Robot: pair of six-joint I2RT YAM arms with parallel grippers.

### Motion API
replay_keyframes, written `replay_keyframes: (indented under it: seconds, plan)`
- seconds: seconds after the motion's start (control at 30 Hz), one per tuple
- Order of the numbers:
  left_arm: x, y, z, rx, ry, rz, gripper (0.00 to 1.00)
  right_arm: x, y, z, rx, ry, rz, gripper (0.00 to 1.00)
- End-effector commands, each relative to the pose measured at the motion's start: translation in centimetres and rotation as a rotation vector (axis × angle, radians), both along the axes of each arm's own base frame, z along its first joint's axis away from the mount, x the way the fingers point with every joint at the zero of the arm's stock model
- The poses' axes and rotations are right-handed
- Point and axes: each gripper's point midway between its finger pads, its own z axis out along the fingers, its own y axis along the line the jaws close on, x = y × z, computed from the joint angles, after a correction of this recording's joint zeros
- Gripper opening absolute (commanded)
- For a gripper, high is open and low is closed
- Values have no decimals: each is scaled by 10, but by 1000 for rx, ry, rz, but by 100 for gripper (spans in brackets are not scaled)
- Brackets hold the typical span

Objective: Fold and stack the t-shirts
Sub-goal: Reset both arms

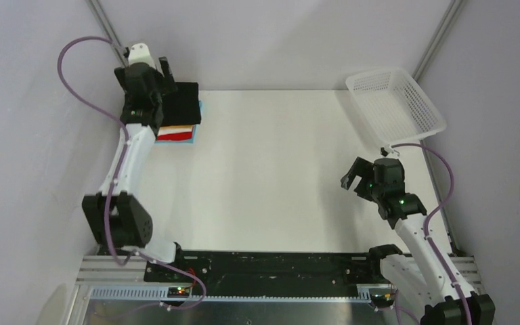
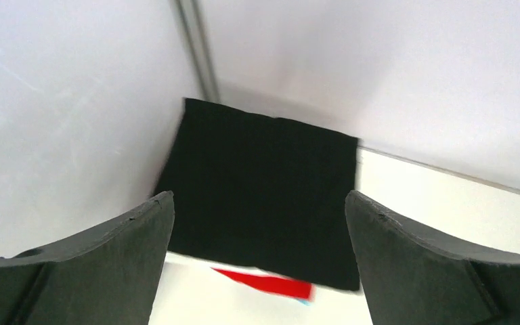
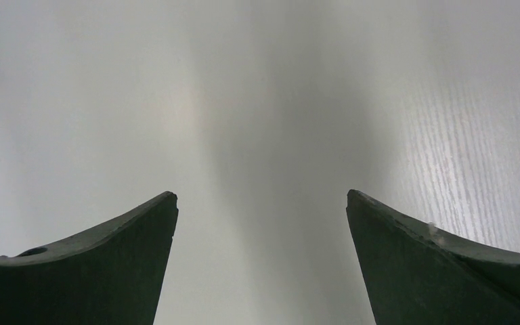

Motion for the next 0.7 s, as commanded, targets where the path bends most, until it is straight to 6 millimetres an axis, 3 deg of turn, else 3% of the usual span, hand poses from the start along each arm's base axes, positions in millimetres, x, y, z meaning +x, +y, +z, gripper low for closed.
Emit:
replay_keyframes:
  seconds: [0.0, 0.03, 0.07, 0.1, 0.13, 0.2, 0.23, 0.27, 0.3, 0.4, 0.43, 0.5, 0.67]
  plan:
    - [-52, -38, 38, -248, -198, -52, 100, -1, 11, 24, 37, -65, 65, 99]
    - [-62, -42, 16, -285, -170, -52, 100, -2, 11, 26, 41, -77, 66, 100]
    - [-83, -59, 31, -355, -231, -90, 100, -3, 11, 27, 41, -80, 65, 99]
    - [-95, -70, 2, -393, -184, -119, 100, -4, 11, 28, 41, -83, 65, 99]
    - [-117, -81, 12, -445, -234, -145, 100, -5, 10, 28, 40, -85, 67, 99]
    - [-153, -95, -17, -508, -229, -161, 100, -8, 9, 28, 37, -88, 63, 99]
    - [-174, -97, -43, -527, -212, -155, 100, -9, 8, 28, 35, -96, 60, 100]
    - [-184, -110, -54, -561, -206, -188, 100, -9, 7, 28, 30, -102, 54, 99]
    - [-203, -120, -79, -580, -186, -223, 100, -11, 5, 26, 30, -110, 47, 99]
    - [-228, -134, -127, -634, -142, -269, 100, -11, -1, 23, 27, -142, 2, 100]
    - [-236, -132, -149, -636, -110, -257, 100, -12, -3, 21, 35, -155, -17, 100]
    - [-245, -126, -170, -626, -62, -215, 100, -12, -6, 22, 48, -192, -47, 99]
    - [-256, -121, -172, -595, -44, -211, 100, -14, -7, 32, 64, -279, -53, 99]
